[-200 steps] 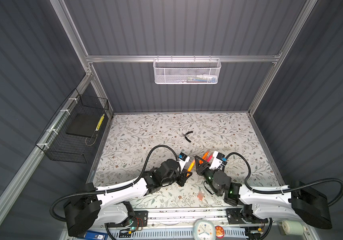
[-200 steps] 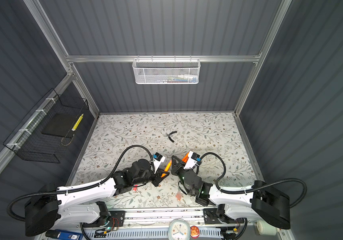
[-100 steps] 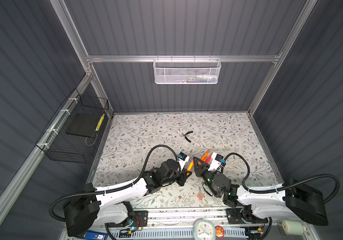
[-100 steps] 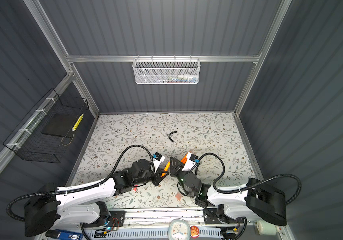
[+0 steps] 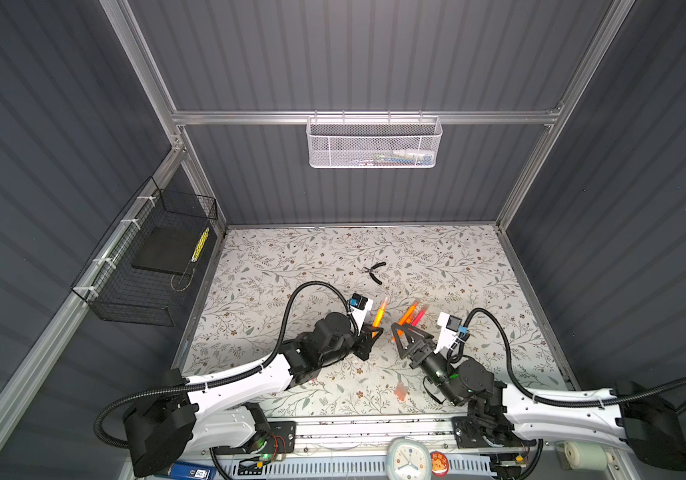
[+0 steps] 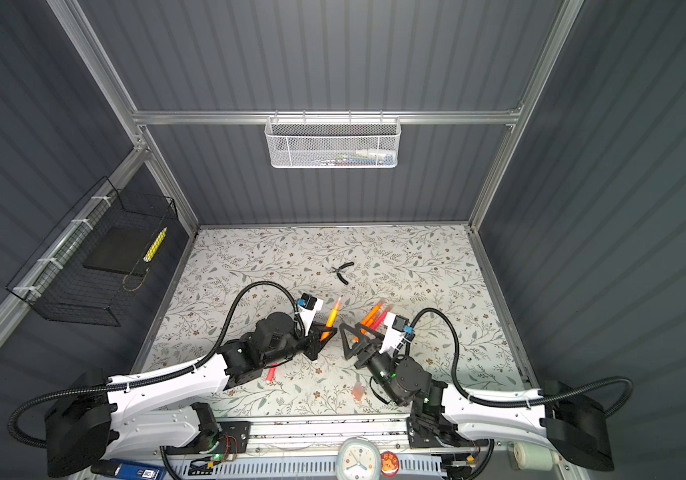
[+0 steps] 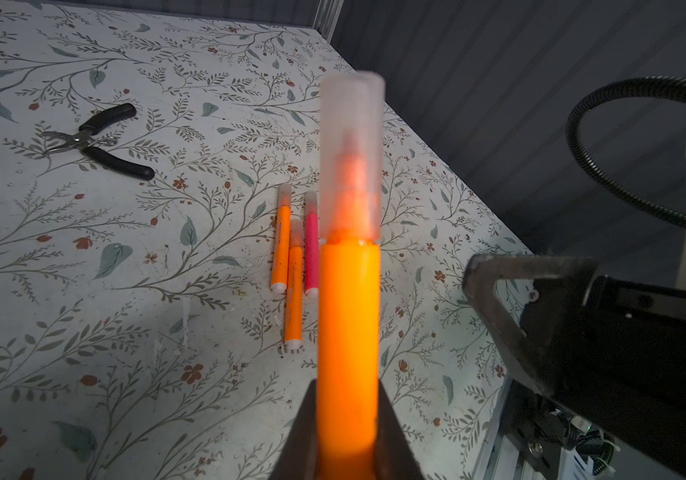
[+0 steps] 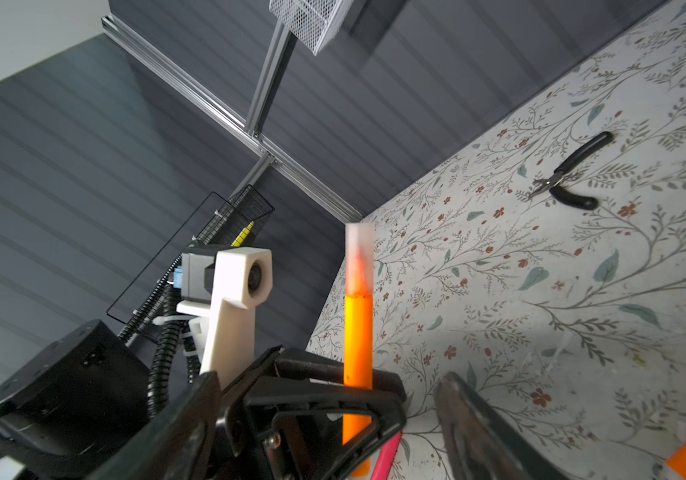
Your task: Insert the pens into the pen caps
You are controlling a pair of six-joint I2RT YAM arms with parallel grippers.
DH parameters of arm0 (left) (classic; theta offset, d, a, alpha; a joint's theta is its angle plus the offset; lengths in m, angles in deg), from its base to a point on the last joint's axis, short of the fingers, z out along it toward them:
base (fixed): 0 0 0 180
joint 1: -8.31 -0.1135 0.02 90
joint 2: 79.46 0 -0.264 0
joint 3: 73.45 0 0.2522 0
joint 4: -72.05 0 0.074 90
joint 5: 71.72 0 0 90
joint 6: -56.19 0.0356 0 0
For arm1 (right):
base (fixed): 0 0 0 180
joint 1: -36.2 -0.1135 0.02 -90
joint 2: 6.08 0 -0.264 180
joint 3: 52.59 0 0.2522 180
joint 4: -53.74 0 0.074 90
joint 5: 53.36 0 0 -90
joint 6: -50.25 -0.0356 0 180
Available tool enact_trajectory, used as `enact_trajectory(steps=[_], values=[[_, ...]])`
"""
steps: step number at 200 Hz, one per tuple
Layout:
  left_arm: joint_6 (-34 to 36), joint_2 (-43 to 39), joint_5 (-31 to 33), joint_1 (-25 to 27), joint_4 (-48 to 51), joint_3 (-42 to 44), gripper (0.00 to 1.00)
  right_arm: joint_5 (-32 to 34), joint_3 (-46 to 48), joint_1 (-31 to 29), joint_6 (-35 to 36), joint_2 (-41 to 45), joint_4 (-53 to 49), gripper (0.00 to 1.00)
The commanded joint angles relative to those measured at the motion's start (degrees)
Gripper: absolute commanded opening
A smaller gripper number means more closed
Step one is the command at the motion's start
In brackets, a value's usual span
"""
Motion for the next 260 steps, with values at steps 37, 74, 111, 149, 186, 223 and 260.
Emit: enact_trajectory(steps=[37, 74, 111, 149, 186, 223, 260], values=[[1.4, 0.9, -4.5, 0.5, -4.6, -0.3, 0.00, -3.9, -6.4, 6.7, 1.7, 8.8, -20.6, 0.79], [2.6, 2.2, -3.5, 2.0, -4.0, -1.3, 0.00, -14.5, -14.6, 14.3, 0.2, 1.7, -26.7, 0.77], [3.5, 3.2, -1.6, 3.4, -2.9, -2.0, 0.00, -14.7, -24.6, 14.9, 2.6, -6.0, -35.3, 0.69], [4.3, 3.4, 0.1, 4.7, -2.1, -2.6, 0.00, -12.2, -28.8, 15.0, 1.8, -10.5, -40.6, 0.61], [4.4, 2.9, 1.6, 4.9, -1.8, -2.3, 0.00, -10.5, -29.4, 15.0, 1.5, -10.6, -43.1, 0.59], [4.2, 2.7, 1.5, 5.0, -1.9, -2.3, 0.00, -7.5, -28.8, 15.0, 1.2, -9.1, -45.5, 0.59], [4.3, 3.0, 1.4, 5.0, -1.9, -2.4, 0.00, -10.1, -29.2, 15.0, 0.9, -10.6, -44.9, 0.48]])
